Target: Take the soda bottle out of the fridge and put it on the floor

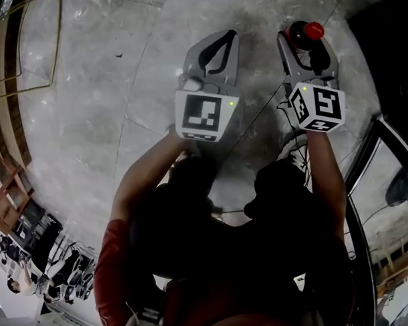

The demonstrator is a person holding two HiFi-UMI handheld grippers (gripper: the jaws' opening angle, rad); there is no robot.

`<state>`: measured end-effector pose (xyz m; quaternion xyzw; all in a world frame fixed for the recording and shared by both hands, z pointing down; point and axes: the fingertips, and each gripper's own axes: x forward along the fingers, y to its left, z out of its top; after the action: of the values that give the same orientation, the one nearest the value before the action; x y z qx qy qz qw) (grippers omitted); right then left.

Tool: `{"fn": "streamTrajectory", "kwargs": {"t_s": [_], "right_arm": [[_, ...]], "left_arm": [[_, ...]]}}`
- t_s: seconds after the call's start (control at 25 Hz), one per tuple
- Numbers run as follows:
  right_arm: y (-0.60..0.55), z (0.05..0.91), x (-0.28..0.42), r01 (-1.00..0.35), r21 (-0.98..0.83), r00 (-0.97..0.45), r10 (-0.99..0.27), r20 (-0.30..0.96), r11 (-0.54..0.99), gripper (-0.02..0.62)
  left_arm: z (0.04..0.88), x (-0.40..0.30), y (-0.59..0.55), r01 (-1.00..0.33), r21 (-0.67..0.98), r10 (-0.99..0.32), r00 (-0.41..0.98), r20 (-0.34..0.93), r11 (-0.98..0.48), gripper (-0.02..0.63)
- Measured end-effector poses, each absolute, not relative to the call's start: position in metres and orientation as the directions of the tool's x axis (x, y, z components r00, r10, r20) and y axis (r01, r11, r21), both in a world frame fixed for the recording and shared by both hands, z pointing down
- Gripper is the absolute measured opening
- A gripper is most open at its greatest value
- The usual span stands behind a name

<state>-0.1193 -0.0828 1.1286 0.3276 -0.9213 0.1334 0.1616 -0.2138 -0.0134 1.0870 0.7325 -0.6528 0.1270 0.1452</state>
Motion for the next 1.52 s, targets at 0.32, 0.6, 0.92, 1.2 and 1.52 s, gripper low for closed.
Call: {"fn": "streamTrajectory", "kwargs": {"t_s": [0.32,0.6,0.92,1.2,1.52], "right_arm": [[-0.110,1.157,-0.137,-0.633,-0.093,-0.734,-0.559,0.386,0.768,0.301],[-0.125,1.172,-0.142,-0.651,-0.058,-0.716,-0.587,0.378,0.757,0.301],[-0.126,1.184,-0.135,-0.652,-0.045,-0.713,-0.592,0.376,0.757,0.301],[-0.117,1.187,-0.126,-0.662,-0.051,-0.711,-0.604,0.360,0.748,0.301],[-0.109,1.187,-0.123,-0.657,-0.013,-0.708,-0.610,0.356,0.754,0.301]], "left_arm": [[1.084,-0.211,-0.012,-0.994,0.032,-0.941,0.111,0.320,-0.106,-0.001],[1.078,-0.211,-0.015,-0.994,0.000,-0.948,0.100,0.301,-0.105,-0.001],[1.079,-0.208,-0.019,-0.993,0.003,-0.948,0.112,0.298,-0.117,0.000],[1.083,-0.208,-0.015,-0.993,0.000,-0.947,0.113,0.301,-0.119,0.000],[1.085,-0.201,-0.017,-0.991,-0.003,-0.943,0.130,0.306,-0.137,-0.001]]}}
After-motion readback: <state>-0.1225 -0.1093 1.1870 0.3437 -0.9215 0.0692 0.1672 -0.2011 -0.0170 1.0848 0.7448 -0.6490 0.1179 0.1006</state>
